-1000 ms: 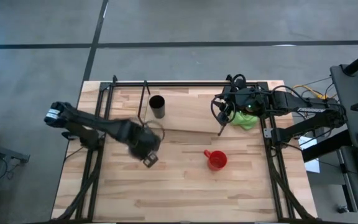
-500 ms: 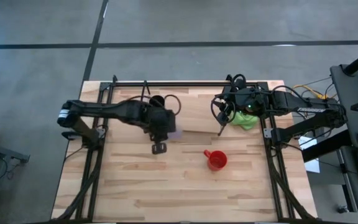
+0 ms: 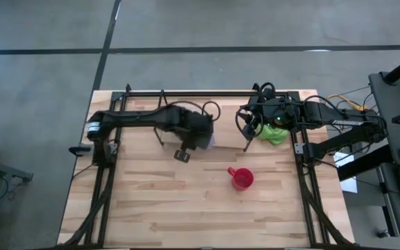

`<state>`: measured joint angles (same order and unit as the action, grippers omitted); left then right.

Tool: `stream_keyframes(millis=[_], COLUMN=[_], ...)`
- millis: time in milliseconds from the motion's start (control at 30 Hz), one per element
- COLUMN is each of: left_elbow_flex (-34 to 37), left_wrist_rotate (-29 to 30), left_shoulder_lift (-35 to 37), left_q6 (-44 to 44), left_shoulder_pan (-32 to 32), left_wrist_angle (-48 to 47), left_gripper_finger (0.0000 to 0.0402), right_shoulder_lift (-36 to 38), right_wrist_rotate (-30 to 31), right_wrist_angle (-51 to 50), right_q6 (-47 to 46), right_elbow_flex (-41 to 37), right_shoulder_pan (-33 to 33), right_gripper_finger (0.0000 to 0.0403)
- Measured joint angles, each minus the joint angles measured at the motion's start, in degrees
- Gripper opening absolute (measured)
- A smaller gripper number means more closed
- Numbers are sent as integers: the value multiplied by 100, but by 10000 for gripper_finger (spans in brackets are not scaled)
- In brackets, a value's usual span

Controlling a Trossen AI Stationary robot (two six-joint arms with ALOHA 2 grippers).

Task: Stack small to large cups/mugs on shelf
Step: Put the purple mug on the shelf

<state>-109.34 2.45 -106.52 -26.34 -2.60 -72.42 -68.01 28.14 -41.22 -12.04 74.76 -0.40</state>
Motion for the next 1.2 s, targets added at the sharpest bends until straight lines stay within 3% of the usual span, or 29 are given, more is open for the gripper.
stream_keyframes(millis=[233, 733, 1200], left_elbow_flex=[-71, 18, 83], left_wrist_rotate=[-48, -405, -409], left_shoulder_lift=[-248, -398, -503], left_q6=[-38, -1751, -1758], left_shoulder_pan=[-580, -970, -1392], left_wrist_angle=[-333, -204, -115], left_gripper_finger=[6, 6, 6], right_shoulder_lift=[0, 0, 0], right_wrist_rotate=[0, 4, 4], right_wrist_angle=[-2, 2, 20], right_q6=[-109, -151, -152], right_elbow_flex=[0, 0, 0], right_shoulder_pan=[-1, 0, 0], right_gripper_finger=[121, 121, 121])
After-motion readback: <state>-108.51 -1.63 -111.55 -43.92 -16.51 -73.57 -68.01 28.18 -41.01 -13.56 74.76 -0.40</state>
